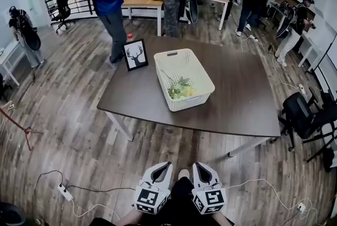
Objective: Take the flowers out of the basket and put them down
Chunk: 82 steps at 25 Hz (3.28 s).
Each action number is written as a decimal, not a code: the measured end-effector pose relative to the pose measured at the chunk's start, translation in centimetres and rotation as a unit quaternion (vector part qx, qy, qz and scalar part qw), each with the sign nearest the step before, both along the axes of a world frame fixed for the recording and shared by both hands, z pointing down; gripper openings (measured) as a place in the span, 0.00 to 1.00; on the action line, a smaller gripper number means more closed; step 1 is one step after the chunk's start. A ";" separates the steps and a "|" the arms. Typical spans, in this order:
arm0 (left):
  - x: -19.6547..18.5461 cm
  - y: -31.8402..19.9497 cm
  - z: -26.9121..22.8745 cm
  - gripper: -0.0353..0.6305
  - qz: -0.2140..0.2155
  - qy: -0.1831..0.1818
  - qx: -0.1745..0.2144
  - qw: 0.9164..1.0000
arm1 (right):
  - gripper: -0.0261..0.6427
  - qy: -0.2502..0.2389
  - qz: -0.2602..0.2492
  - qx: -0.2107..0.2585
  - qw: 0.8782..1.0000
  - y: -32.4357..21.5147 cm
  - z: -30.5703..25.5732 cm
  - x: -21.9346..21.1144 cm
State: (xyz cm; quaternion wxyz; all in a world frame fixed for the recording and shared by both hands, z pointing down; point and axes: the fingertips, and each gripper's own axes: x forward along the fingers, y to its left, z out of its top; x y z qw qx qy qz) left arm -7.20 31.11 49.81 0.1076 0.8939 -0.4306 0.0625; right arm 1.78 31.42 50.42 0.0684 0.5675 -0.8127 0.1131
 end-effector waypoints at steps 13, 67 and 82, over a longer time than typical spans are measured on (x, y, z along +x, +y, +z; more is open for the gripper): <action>6.6 -10.6 -0.1 0.06 -0.002 0.001 0.003 1.000 | 0.05 0.015 -0.022 -0.008 1.000 -10.5 0.7 6.1; -0.3 -29.8 0.1 0.06 -0.050 0.009 -0.007 0.999 | 0.05 0.022 -0.176 -0.039 0.983 -27.1 0.5 -2.7; -3.9 -37.9 -2.2 0.06 0.029 0.009 0.023 0.999 | 0.05 -0.054 -0.036 0.020 0.998 -34.4 -5.9 -3.3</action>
